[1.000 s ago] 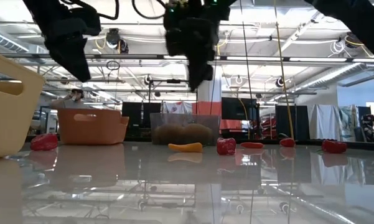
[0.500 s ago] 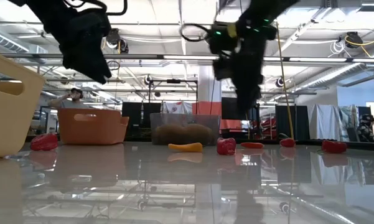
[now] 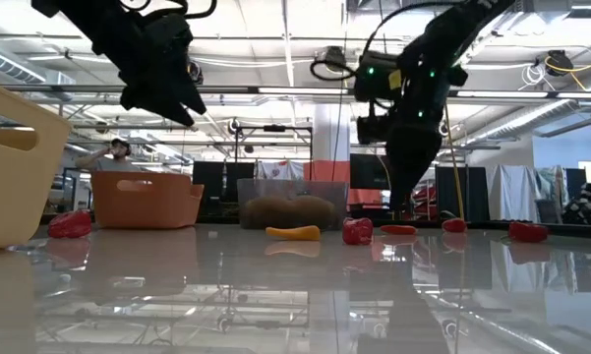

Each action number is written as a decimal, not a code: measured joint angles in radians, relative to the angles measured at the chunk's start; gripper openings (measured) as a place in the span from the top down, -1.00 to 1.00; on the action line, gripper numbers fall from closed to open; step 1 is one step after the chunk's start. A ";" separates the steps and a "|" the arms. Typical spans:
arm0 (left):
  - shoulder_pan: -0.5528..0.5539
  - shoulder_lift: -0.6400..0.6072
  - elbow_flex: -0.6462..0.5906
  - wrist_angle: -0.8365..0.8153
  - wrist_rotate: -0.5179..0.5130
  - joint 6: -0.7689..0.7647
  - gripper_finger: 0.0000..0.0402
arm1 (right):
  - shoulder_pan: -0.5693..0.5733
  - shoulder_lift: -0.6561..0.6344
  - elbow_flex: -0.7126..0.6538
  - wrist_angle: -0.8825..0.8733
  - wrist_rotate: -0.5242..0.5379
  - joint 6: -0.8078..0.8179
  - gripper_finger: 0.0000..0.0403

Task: Sort produce into baskets
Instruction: Put the orange chili pepper into the orange bin

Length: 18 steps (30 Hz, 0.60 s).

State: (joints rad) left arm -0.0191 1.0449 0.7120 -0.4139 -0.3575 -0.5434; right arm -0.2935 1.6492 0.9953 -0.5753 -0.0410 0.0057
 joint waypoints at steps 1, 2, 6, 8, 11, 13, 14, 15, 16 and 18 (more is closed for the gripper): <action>0.003 0.004 0.000 0.002 0.003 0.000 -0.16 | 0.000 0.012 0.000 0.010 0.000 -0.025 0.32; 0.005 0.010 0.000 0.010 0.008 0.000 -0.16 | 0.000 0.024 0.000 0.022 0.000 -0.056 0.32; 0.006 0.032 0.000 0.024 0.016 -0.002 -0.16 | 0.000 0.075 0.000 0.046 0.001 -0.177 0.32; 0.006 0.041 0.000 0.029 0.028 -0.023 -0.16 | -0.001 0.099 0.000 0.051 0.001 -0.218 0.32; 0.006 0.049 0.000 0.036 0.042 -0.028 -0.16 | -0.002 0.131 0.003 0.061 0.004 -0.250 0.32; 0.006 0.049 0.000 0.038 0.046 -0.029 -0.16 | -0.002 0.148 0.007 0.061 0.011 -0.257 0.32; 0.006 0.049 0.000 0.039 0.046 -0.029 -0.16 | -0.003 0.156 0.006 0.064 0.022 -0.257 0.32; 0.006 0.049 0.000 0.038 0.047 -0.029 -0.16 | -0.004 0.160 0.006 0.065 0.025 -0.257 0.32; 0.006 0.049 0.000 0.040 0.047 -0.029 -0.16 | -0.008 0.161 0.006 0.069 0.025 -0.257 0.32; 0.006 0.049 0.000 0.041 0.047 -0.029 -0.16 | -0.013 0.162 0.005 0.079 0.019 -0.257 0.33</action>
State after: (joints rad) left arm -0.0135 1.0935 0.7120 -0.3730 -0.3103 -0.5720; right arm -0.3068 1.8109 0.9998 -0.4965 -0.0216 -0.2512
